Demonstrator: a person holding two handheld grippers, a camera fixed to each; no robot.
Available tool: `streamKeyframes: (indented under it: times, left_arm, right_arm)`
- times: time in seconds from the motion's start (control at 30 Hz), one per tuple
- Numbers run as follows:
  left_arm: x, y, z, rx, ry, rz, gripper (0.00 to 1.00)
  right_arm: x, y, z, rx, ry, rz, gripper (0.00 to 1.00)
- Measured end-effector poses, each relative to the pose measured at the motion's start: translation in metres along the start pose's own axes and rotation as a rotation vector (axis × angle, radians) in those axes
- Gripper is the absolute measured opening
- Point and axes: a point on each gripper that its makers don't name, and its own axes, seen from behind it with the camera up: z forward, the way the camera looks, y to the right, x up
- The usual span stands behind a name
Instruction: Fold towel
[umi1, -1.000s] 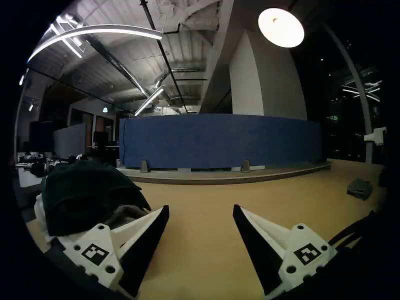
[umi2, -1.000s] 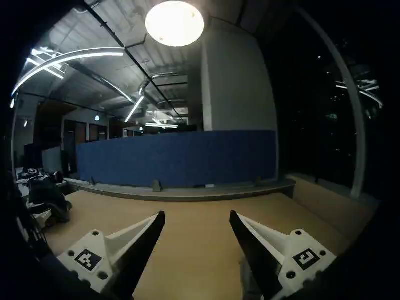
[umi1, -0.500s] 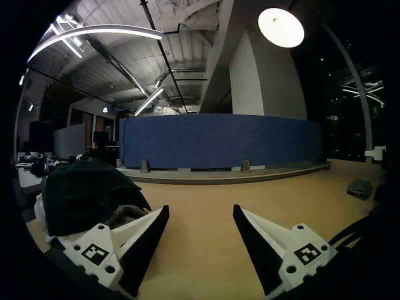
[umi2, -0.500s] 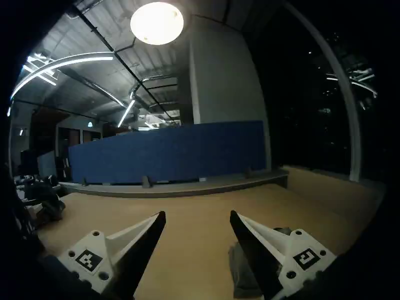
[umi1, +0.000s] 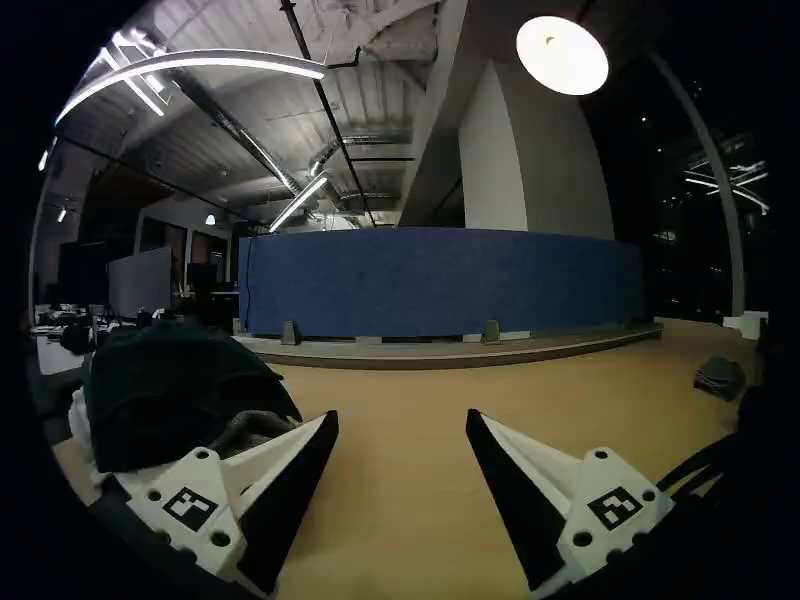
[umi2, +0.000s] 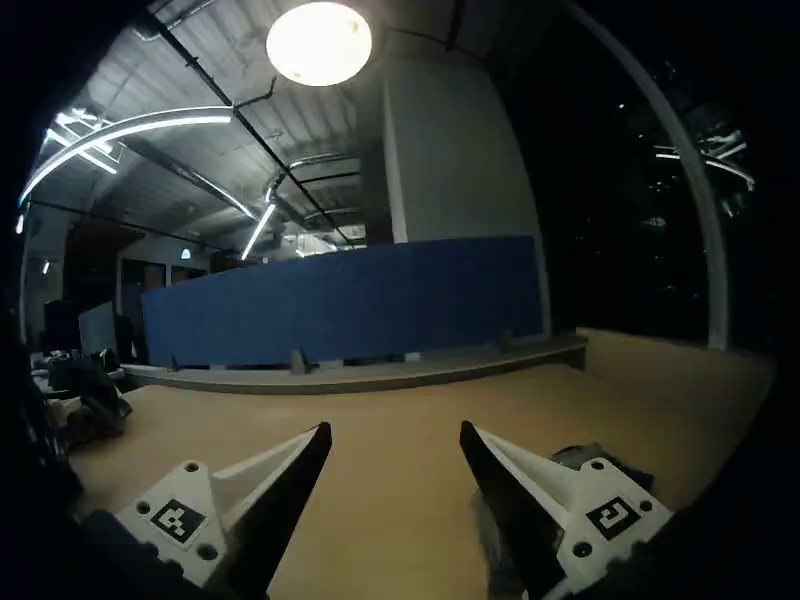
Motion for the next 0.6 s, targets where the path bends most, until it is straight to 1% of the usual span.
streamKeyframes:
  times: [0.17,0.37,0.47,0.6]
  left_arm:
    - [0.000,0.000,0.000,0.000,0.000,0.000,0.95]
    - [0.000,0.000,0.000,0.000,0.000,0.000,0.95]
    - [0.000,0.000,0.000,0.000,0.000,0.000,0.95]
    - [0.000,0.000,0.000,0.000,0.000,0.000,0.95]
  right_arm:
    - [-0.008,-0.008,-0.004,-0.002,0.001,0.000,1.00]
    - [-0.015,-0.011,-0.003,-0.012,0.005,-0.008,1.00]
    - [-0.018,-0.012,-0.004,-0.016,0.007,-0.021,1.00]
    - [-0.020,-0.016,-0.006,-0.018,0.013,-0.062,1.00]
